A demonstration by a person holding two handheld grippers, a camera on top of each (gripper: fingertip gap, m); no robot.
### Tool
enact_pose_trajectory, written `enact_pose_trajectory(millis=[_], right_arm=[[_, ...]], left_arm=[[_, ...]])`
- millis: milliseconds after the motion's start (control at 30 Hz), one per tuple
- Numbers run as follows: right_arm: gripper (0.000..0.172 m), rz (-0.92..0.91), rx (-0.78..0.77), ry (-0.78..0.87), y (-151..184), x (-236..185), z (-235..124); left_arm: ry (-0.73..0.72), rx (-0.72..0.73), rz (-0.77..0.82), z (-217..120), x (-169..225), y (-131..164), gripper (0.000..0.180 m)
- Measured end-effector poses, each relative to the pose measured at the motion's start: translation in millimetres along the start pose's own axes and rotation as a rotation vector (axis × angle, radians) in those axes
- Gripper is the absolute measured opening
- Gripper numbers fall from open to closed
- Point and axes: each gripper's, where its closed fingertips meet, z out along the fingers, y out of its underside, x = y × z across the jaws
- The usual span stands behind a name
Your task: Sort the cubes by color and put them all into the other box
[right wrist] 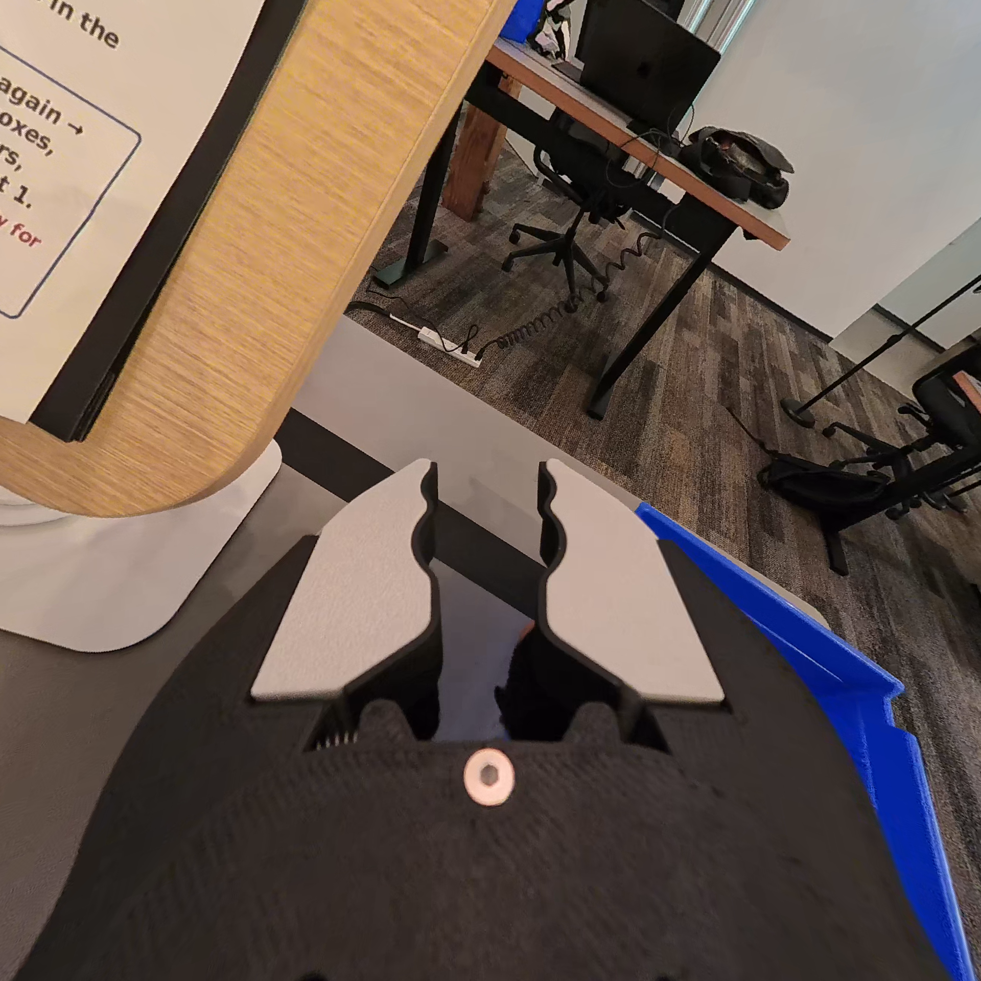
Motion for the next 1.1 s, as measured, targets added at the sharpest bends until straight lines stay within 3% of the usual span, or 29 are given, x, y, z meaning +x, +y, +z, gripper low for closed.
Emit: enact_pose_trajectory(millis=[133, 367, 500, 667, 867, 1100], right_arm=[[0.036, -0.008, -0.006, -0.011, 2, -4, 2], [0.036, -0.016, -0.005, -0.018, 2, -5, 3], [0.036, -0.022, -0.008, -0.017, 3, -5, 4], [0.036, -0.040, -0.002, -0.006, 1, -6, 4], [0.036, -0.077, 0.004, 0.008, -7, -17, 3], [0.031, -0.098, 0.006, 0.006, -10, -34, 4]], left_arm=[[-0.071, -0.092, 0.012, 8, -11, 15, 0.055], [-0.121, -0.021, -0.045, 0, -33, 11, 0.051], [-0.003, 0.044, 0.013, 2, -10, -2, 0.049], [-0.017, 0.025, 0.134, 10, 4, -3, 0.046], [0.071, -0.008, 0.085, 32, 21, 1, 0.043], [-0.065, -0.143, 0.197, 65, 0, 24, 0.041]])
